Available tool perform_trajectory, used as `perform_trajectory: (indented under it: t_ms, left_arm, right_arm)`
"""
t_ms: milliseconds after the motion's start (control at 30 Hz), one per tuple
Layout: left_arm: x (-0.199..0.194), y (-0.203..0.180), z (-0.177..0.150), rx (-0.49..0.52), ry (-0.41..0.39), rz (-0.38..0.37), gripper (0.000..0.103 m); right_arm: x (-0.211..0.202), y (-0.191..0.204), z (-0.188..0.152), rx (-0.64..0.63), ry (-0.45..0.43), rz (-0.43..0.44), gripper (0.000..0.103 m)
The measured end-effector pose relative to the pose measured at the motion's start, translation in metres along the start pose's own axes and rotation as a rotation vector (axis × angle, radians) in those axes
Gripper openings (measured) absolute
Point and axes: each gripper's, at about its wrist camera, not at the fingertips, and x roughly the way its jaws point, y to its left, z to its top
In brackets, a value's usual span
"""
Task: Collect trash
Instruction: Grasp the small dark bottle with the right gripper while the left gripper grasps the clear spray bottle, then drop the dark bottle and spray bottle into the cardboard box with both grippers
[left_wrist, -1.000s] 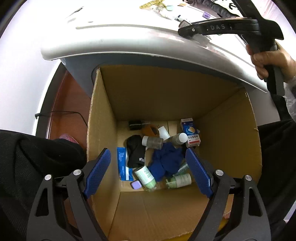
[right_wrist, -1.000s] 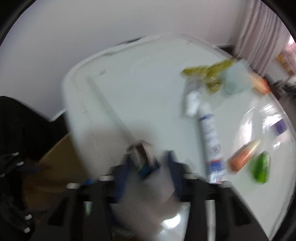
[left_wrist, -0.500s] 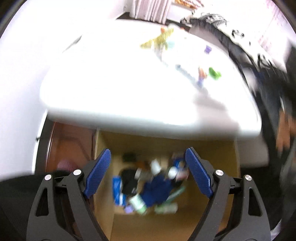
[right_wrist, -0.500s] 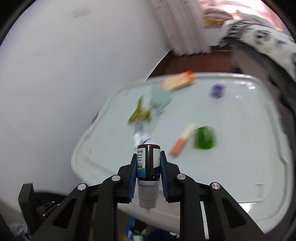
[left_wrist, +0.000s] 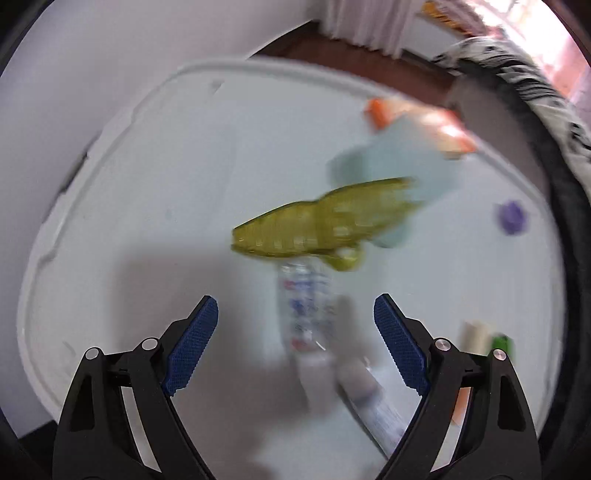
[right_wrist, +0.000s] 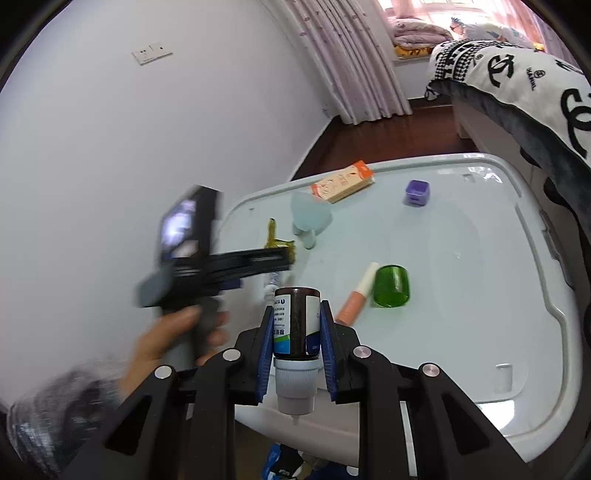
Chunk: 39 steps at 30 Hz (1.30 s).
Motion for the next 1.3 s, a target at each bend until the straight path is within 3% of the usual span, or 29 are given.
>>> perform_trajectory:
  t_ms: [33,100,133,400,567,767,900,1033,1200,1300]
  left_arm:
    - [-0.001,-0.003,-0.002,0.035,-0.061,0.075,0.072]
    - [-0.002,-0.01,-0.009,0.106,-0.098,0.157,0.042]
    - [-0.005,-0.015,-0.014,0.145,-0.12,0.141,0.024]
    - [-0.043,0.005,-0.052,0.228,-0.195,0.101,0.023]
    - [-0.115,0.02,-0.102,0.292,-0.268,0.063,0.023]
    - [-0.17,0.033,-0.17,0.339,-0.285,-0.021,0.024]
    - [-0.172,0.048,-0.224,0.378,-0.253,-0.066,0.024]
    - [-0.151,0.062,-0.277,0.412,-0.18,-0.086,0.024]
    - [-0.112,0.081,-0.297,0.36,-0.056,-0.119,0.024]
    - [-0.099,0.085,-0.302,0.354,-0.012,-0.101,0.024]
  right_arm:
    - [-0.001,-0.002,0.002,0.01,-0.005,0.0,0.023]
    - [-0.003,-0.006,0.005,0.031,-0.013,0.007,0.023]
    - [-0.005,-0.008,0.007,0.048,-0.02,0.011,0.023]
    - [-0.003,-0.013,0.009,0.067,-0.035,-0.018,0.023]
    - [0.001,-0.004,0.0,0.029,-0.038,-0.037,0.023]
    - [-0.011,0.019,-0.047,0.001,-0.055,-0.073,0.023]
    - [-0.029,0.039,-0.113,0.036,-0.042,-0.137,0.023]
    - [-0.032,0.056,-0.175,0.067,0.037,-0.171,0.023]
    - [-0.016,0.065,-0.204,0.03,0.134,-0.217,0.023]
    - [-0.003,0.063,-0.217,0.035,0.194,-0.228,0.023]
